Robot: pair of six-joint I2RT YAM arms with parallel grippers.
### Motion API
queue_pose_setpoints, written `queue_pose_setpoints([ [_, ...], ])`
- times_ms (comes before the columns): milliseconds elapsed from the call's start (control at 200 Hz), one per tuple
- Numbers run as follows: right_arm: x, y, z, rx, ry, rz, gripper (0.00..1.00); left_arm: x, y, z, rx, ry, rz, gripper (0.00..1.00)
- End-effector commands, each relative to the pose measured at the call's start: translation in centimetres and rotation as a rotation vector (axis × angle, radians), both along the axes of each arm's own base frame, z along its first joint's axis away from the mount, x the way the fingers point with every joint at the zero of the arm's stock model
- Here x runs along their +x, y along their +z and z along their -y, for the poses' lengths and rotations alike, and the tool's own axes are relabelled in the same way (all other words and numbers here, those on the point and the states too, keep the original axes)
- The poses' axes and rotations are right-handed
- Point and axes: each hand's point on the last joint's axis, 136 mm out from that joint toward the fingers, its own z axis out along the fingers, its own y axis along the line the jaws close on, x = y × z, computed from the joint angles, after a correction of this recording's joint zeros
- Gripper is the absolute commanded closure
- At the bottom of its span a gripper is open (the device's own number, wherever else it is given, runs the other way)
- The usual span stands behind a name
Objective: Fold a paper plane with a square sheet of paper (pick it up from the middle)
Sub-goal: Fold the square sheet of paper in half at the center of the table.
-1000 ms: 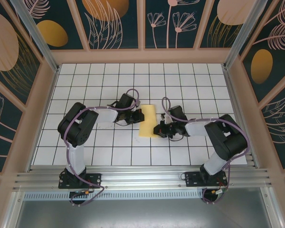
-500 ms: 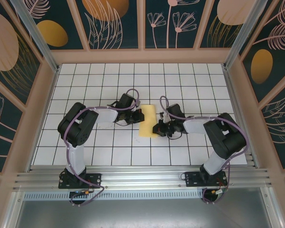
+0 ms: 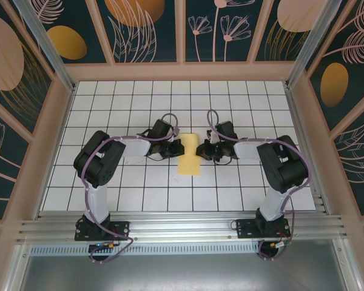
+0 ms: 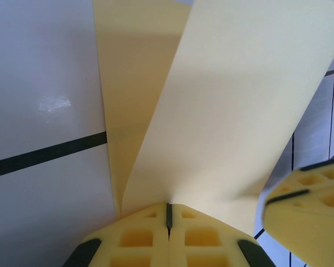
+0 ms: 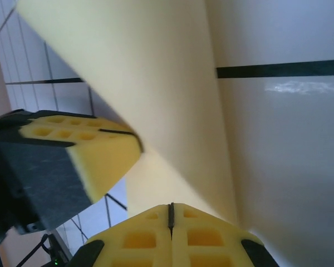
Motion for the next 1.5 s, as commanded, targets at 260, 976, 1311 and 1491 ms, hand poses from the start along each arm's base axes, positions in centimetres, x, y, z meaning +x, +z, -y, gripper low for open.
queue_pose_setpoints([
  [260, -0.5, -2.0, 1.2, 0.023, -0.002, -0.032, 0.99, -2.6, -5.1, -2.7, 0.159, 0.007, -0.11, 1.0],
  [976, 2.5, -3.0, 1.2, 0.022, -0.003, -0.027, 0.99, -2.4, -5.1, -2.7, 0.162, 0.007, -0.108, 1.0],
  [1311, 5.2, 2.3, 0.2, 0.074, -0.002, 0.065, 0.99, -2.7, -5.4, -2.8, 0.165, -0.001, -0.116, 1.0],
  [1491, 5.8, 0.7, 0.0, 0.055, 0.001, 0.039, 0.99, -2.5, -5.3, -2.7, 0.163, 0.001, -0.113, 1.0],
])
